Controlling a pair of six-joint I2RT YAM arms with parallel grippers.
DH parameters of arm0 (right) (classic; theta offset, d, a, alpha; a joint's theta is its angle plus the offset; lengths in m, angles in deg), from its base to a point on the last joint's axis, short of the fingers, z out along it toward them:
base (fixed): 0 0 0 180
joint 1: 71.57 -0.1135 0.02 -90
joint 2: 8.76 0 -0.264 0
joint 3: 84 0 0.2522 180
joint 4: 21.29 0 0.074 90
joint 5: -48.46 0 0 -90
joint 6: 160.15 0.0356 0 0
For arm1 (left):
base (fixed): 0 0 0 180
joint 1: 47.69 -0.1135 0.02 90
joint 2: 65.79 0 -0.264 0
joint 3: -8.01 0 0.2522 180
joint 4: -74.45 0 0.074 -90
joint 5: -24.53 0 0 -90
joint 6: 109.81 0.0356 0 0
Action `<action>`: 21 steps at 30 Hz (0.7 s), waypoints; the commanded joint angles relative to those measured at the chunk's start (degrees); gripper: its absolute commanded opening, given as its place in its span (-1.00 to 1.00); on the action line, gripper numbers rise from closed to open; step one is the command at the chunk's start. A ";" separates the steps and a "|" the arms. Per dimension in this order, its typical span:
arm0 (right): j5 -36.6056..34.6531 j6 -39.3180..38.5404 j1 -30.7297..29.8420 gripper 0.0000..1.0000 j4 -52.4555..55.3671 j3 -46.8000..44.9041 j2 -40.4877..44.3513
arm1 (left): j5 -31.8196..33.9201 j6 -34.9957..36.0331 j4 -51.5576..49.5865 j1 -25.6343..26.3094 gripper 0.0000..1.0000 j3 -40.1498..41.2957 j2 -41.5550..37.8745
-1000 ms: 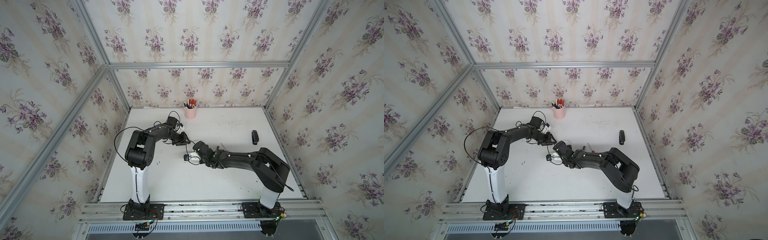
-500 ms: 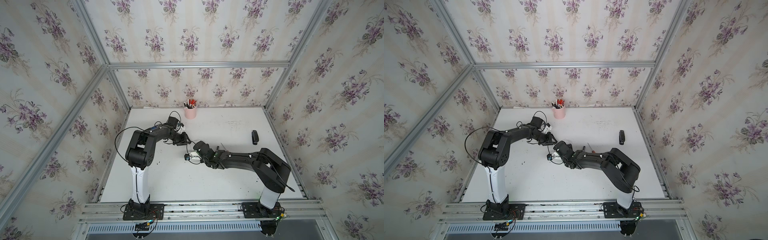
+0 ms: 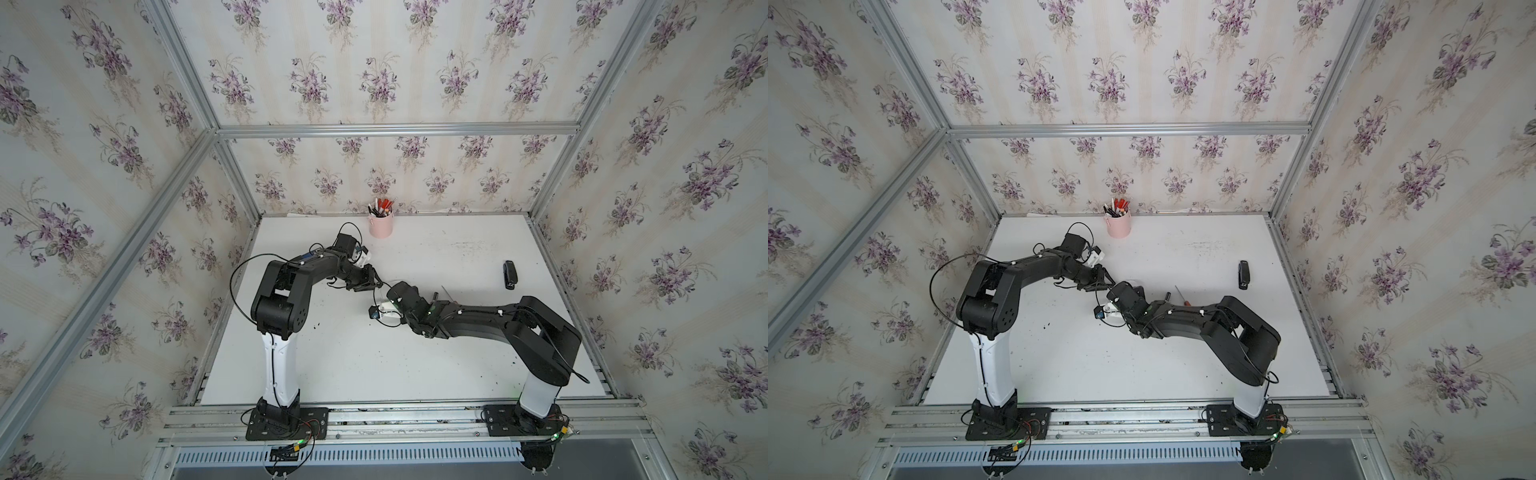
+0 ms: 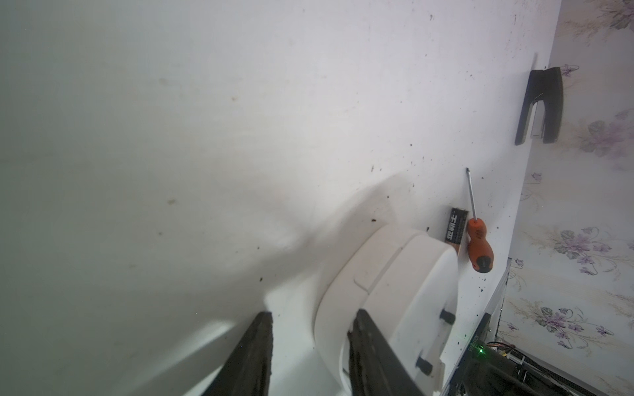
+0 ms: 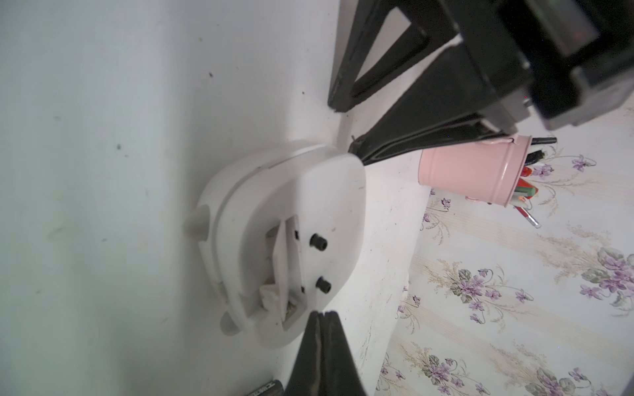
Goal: Remove the battery from the alarm
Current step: Place the cover on the alarm, then adjust the alarm at the center of the board.
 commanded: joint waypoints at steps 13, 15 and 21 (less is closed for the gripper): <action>22.45 78.66 13.86 -0.91 33.49 18.95 5.30 | 4.78 1.70 -10.26 -1.08 0.07 -13.10 1.12; 30.31 94.77 16.89 -1.00 32.52 13.19 7.69 | 3.55 1.86 -10.51 -0.80 0.04 -16.44 2.94; 34.55 126.03 11.27 -1.00 13.03 -7.91 13.72 | 2.26 3.41 -13.88 1.48 -0.43 -26.95 10.86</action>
